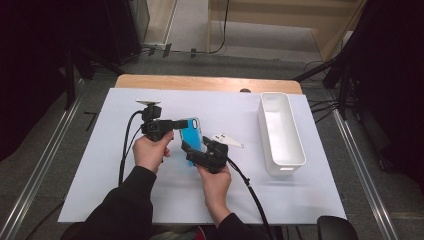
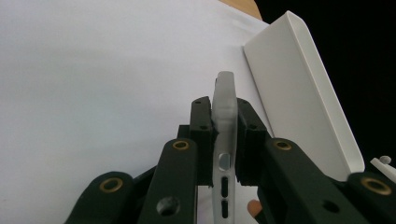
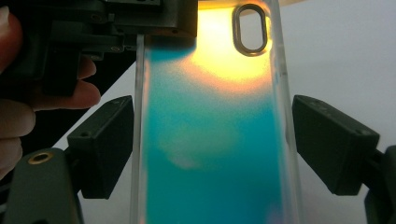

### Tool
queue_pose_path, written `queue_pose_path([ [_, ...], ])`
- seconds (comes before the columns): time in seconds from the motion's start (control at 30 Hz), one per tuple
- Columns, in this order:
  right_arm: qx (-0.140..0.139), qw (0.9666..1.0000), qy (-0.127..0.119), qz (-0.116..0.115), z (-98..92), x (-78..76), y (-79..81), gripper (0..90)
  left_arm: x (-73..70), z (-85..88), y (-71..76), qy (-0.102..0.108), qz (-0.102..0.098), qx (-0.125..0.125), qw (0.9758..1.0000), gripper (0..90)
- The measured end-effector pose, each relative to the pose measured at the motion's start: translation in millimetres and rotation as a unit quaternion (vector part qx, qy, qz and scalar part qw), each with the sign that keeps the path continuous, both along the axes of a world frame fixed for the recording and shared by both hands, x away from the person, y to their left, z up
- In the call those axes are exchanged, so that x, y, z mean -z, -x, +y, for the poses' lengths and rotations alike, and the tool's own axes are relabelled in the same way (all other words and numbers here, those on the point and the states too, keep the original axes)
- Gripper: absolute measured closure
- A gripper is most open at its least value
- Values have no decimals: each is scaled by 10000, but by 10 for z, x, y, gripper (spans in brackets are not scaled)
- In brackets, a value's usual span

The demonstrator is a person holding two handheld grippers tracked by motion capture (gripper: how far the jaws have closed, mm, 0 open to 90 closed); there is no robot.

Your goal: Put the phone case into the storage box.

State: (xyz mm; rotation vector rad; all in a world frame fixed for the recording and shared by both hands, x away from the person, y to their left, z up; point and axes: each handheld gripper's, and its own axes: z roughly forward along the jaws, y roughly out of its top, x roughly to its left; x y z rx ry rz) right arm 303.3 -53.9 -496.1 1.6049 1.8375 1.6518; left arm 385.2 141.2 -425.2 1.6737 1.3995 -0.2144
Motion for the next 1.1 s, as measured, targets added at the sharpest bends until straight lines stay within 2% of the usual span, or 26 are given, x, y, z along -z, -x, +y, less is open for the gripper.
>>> queue_pose_path([
  [0.17,-125,9998,114,-128,-39,-21,-18,143,-15,10,6,137,-6,48,9999,798],
  [0.23,-253,9995,8,-162,-68,-23,-50,0,-31,2,17,88,-44,58,9999,797],
  [0.33,-483,9988,-22,-56,-120,-35,-76,0,-44,-14,32,-6,-199,74,9998,796],
  [0.43,-551,9984,142,19,-157,-60,-73,0,-69,-24,43,-205,-288,114,9993,796],
  [0.53,-571,9978,298,177,-205,-91,-76,0,-86,-19,49,-225,-368,172,9989,796],
  [0.6,-711,9968,240,260,-249,-107,-79,0,-103,-28,59,-243,-437,238,9985,795],
  [0.73,-1071,9937,268,211,-325,-159,-84,0,-147,-26,67,-229,-580,318,9975,795],
  [0.87,-1281,9908,346,254,-371,-186,-103,0,-218,-13,79,-336,-785,440,9954,795],
  [0.9,-1327,9901,426,190,-380,-186,-107,0,-237,-12,81,-396,-816,473,9948,795],
  [1.1,-1607,9830,847,263,-432,-223,-100,0,-299,28,69,-538,-1031,732,9905,795],
])
